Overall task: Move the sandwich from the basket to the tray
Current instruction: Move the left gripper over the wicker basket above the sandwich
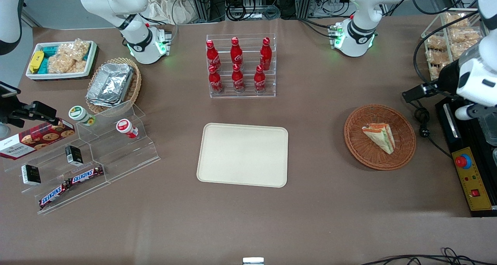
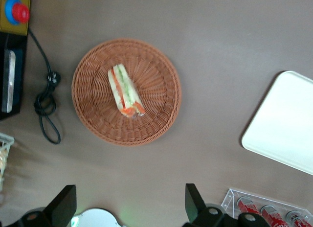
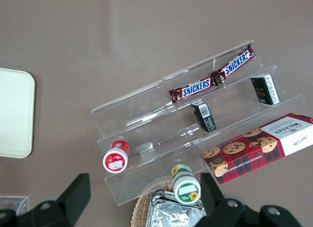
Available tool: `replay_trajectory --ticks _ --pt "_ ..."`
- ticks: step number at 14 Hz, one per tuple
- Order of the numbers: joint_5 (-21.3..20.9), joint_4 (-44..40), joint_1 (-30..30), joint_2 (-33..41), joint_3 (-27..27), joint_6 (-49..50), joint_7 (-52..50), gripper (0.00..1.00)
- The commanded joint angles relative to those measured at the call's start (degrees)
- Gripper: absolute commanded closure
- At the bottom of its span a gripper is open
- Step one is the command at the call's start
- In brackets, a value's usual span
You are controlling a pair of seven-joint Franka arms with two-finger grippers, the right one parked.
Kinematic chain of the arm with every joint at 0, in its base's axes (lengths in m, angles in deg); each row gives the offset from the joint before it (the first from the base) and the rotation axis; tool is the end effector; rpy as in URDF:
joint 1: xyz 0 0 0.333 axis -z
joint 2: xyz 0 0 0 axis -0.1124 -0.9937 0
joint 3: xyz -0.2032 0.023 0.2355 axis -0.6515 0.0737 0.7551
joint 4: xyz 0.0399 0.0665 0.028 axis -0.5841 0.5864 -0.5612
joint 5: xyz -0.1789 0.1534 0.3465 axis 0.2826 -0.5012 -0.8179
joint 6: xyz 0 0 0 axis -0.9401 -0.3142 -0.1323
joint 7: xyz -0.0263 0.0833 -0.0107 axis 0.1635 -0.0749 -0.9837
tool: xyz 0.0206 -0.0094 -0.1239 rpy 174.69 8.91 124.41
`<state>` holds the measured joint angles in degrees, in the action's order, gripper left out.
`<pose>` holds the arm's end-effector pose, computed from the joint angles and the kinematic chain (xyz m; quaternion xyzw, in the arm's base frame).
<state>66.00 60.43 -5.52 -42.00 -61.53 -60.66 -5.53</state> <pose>0.5759 -0.0407 0.5587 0.9849 0.1629 -0.0591 0.0052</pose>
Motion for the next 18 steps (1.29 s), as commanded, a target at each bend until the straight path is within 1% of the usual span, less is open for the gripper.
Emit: replay_trajectory --ticks 1,4,5,9,11,18 --pt "-0.5 6.6 -1.5 1.5 0.4 -4.2 -1.7 0.0" --pt "-0.2 17.6 -2.5 4.4 0.4 -15.6 -2.2 0.0" --pt "-0.3 21.2 -2.6 4.9 0.4 -19.2 -3.8 0.0" --pt "-0.4 32.9 -3.1 4.4 0.4 -35.1 -7.5 0.01" --pt "-0.5 35.4 -3.1 1.2 0.4 -40.2 -11.1 0.01" --pt "-0.7 35.8 -3.0 -9.7 0.4 -50.9 -20.4 0.01"
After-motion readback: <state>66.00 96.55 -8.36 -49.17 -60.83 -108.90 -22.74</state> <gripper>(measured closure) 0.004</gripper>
